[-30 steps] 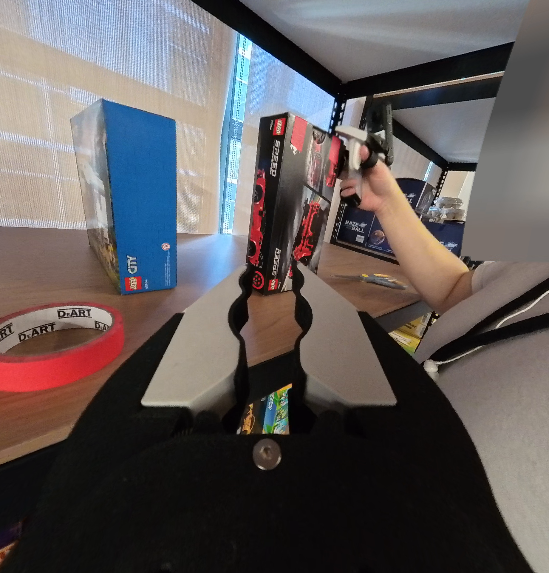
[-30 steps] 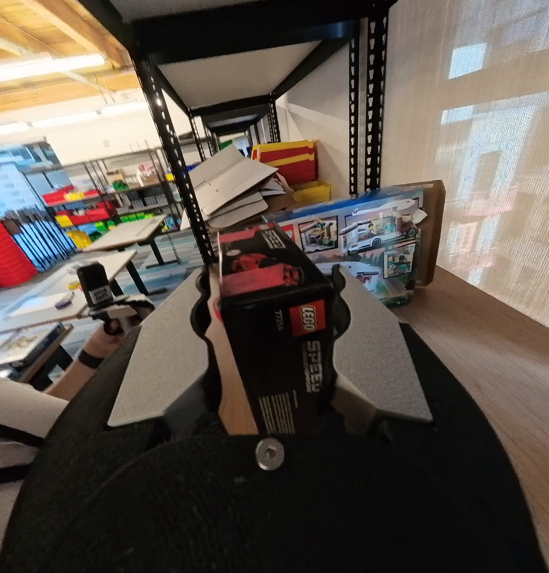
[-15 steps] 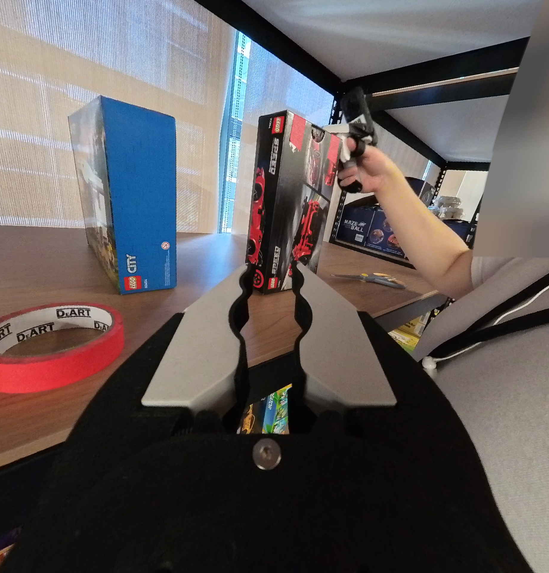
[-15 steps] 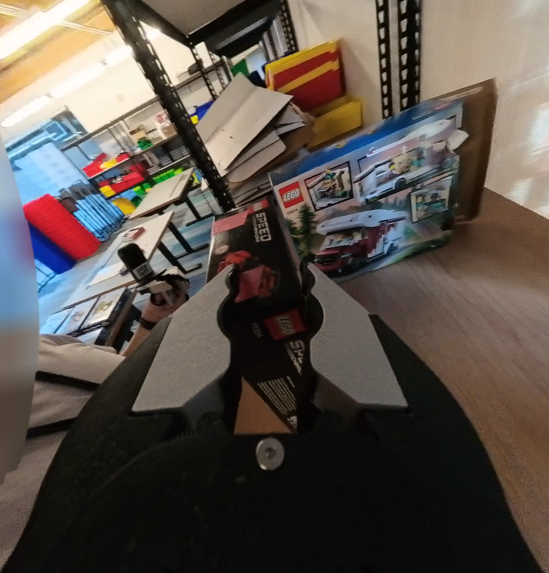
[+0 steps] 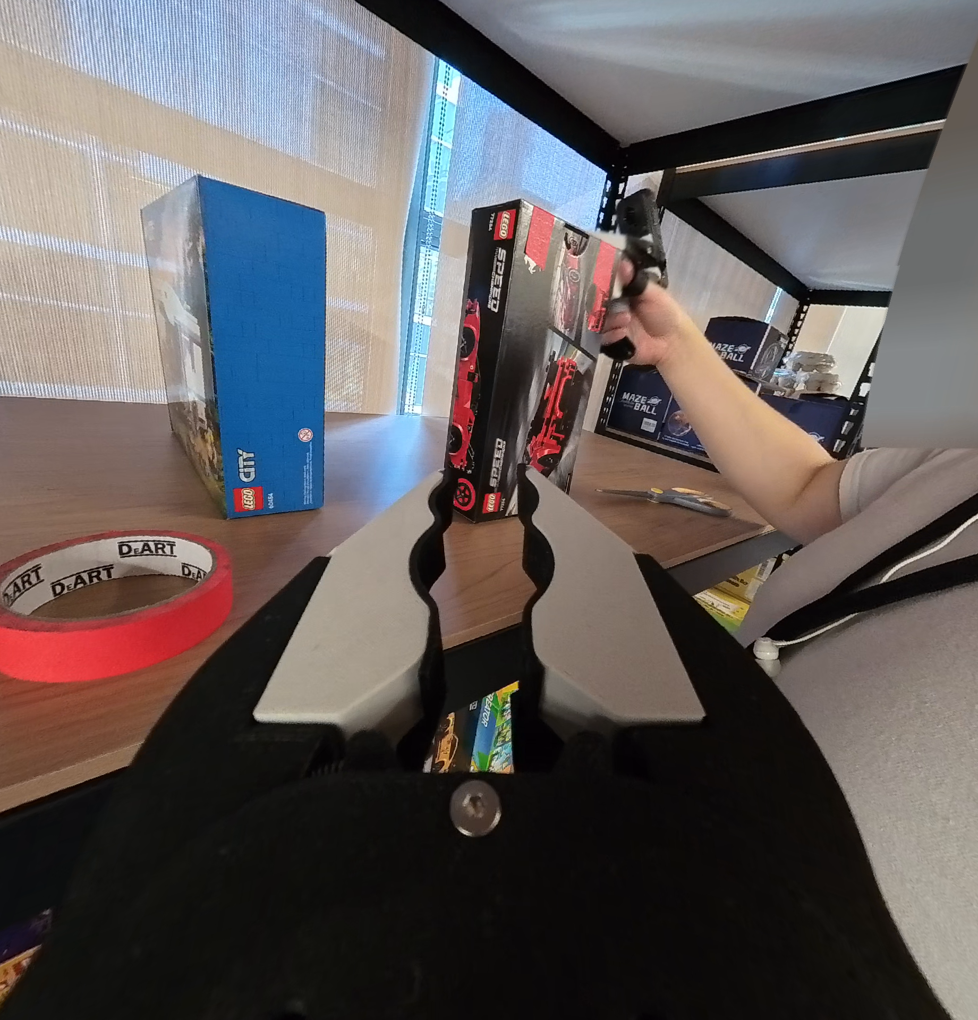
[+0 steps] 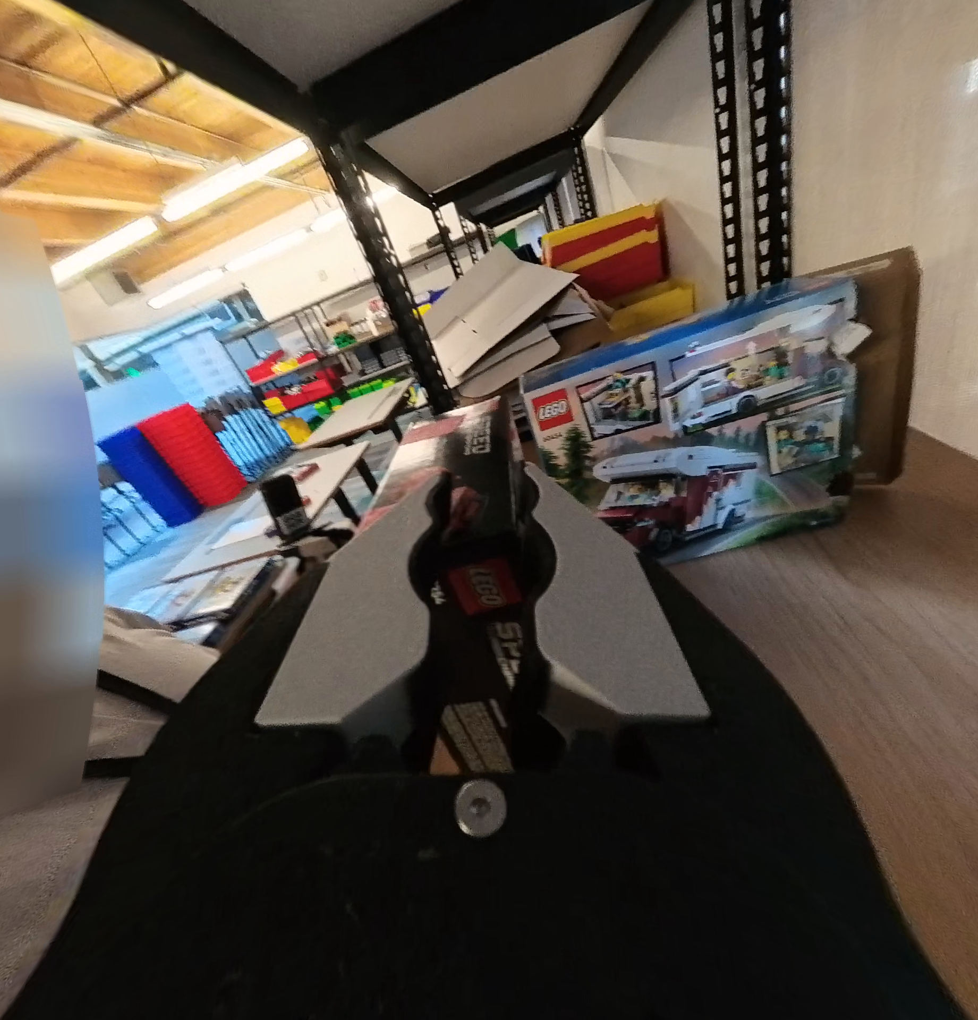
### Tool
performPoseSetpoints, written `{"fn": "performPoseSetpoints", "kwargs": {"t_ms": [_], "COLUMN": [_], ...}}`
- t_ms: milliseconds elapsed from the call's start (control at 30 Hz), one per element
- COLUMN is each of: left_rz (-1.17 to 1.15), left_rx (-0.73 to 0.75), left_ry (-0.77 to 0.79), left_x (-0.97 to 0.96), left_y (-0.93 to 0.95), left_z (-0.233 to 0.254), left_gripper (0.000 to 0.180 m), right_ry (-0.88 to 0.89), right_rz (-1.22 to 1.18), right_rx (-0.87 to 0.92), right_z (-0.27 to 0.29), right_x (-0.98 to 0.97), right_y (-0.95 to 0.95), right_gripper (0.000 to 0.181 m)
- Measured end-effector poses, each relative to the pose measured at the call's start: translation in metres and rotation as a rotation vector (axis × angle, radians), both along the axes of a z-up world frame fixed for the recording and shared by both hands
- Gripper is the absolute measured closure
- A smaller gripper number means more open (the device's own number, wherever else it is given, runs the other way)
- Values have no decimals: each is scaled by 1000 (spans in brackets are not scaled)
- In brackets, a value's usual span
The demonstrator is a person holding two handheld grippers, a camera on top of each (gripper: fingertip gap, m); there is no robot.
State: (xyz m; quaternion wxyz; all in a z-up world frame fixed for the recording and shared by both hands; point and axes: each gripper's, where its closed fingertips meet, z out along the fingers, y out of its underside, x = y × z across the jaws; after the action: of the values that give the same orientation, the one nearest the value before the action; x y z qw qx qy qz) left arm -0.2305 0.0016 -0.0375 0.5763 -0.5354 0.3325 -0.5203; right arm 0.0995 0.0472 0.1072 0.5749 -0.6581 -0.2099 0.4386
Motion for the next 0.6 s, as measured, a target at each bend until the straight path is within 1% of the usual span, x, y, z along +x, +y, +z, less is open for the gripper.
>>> {"fn": "performPoseSetpoints", "kwargs": {"t_ms": [33,100,167,200,233,267,300,333,367,433,467,500,533,600], "left_rz": [1,3,4,6,8,8,8,6,3,-4,-13,-22,-23,-35], "left_rx": [0,1,5,6,6,3,0,-4,-5,-7,-5,-1,4,9], "left_ry": [1,4,4,6,8,9,11,12,12,13,12,16,14,26], "left_x": [0,-1,-1,-2,-2,-2,-3,-3,-3,-3,-1,0,2,4], "left_y": [0,-1,-2,-2,-3,-2,-2,-2,-2,-2,-2,-2,-5,-6], "left_z": [0,0,1,2,2,2,2,1,1,2,3,5,3,3], "left_gripper": [160,160,160,160,160,160,160,160,160,160,160,160,160,160], "right_ry": [-23,-50,-28,-33,-57,-82,-97,-99,-106,-169,-213,-255,-243,-242], "right_rz": [-24,-86,-118,-144,-152,-145,-142,-138,-134,-177,-207,-226,-180,-219], "right_rx": [20,38,100,112,136,175,205,220,216,178,170,167,197,210], "right_z": [-1,-1,8,10,9,9,7,5,1,-13,-21,-27,-25,-25], "right_x": [2,10,14,16,15,12,8,4,0,0,1,3,-4,-2], "right_y": [2,7,3,0,-4,-10,-14,-17,-18,-11,-7,-4,-11,-11], "right_gripper": [169,176,139,108,93,88,79,67,62,60,64,82,111,110]}}
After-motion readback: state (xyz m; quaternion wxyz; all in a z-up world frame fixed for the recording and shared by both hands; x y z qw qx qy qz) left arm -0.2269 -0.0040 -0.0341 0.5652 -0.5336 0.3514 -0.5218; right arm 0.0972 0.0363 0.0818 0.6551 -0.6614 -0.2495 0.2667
